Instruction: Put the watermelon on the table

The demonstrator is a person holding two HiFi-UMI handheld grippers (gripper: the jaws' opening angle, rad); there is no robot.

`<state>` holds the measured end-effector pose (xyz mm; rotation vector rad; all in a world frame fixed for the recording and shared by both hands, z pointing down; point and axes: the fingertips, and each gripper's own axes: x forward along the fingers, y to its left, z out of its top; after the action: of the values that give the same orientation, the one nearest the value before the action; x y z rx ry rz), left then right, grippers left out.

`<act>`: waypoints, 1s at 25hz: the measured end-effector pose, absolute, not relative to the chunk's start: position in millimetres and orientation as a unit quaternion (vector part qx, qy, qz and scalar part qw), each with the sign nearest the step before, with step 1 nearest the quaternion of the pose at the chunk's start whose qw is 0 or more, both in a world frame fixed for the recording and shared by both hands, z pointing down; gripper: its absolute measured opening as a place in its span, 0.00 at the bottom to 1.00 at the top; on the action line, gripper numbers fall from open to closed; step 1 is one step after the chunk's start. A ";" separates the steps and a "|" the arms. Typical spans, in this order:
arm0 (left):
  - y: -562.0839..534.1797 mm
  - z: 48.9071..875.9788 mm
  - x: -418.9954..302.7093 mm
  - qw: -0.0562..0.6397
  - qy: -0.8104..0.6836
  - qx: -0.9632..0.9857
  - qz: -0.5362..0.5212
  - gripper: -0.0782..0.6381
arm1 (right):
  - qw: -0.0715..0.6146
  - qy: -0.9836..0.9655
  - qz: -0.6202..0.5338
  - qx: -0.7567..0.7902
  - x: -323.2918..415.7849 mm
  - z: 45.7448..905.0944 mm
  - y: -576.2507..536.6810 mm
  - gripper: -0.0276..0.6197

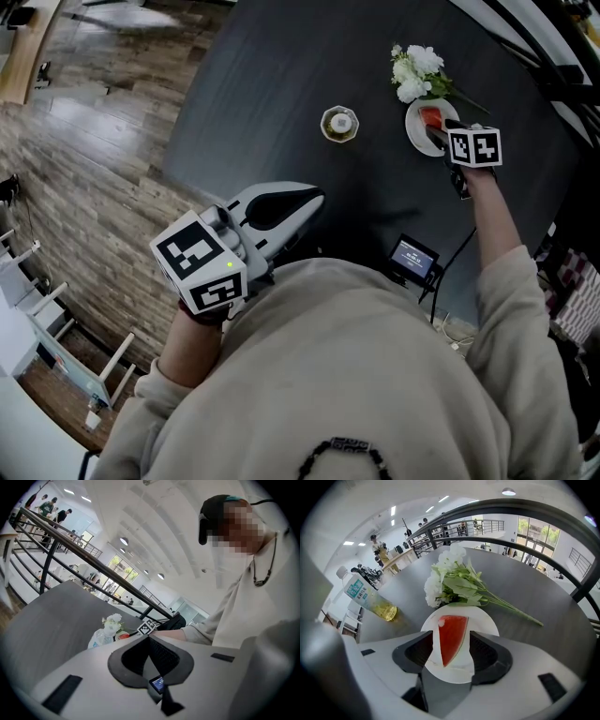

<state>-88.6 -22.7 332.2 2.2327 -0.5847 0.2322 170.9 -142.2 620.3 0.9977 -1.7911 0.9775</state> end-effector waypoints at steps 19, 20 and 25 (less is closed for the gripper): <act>1.5 296.4 -28.3 0.334 -0.144 0.925 0.108 0.11 | 0.245 -0.810 0.355 0.398 186.6 487.4 -45.6 0.26; 3.1 294.0 -24.3 0.328 -0.138 0.928 0.109 0.11 | 0.231 -0.817 0.350 0.397 184.1 475.0 -37.7 0.20; 10.5 280.8 -6.0 0.303 -0.109 0.940 0.114 0.11 | 0.159 -0.849 0.335 0.377 161.8 407.3 -0.9 0.08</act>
<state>-6.0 10.5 280.8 2.4903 -0.2900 0.3017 161.8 -0.9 407.3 1.0780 -2.4273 0.9566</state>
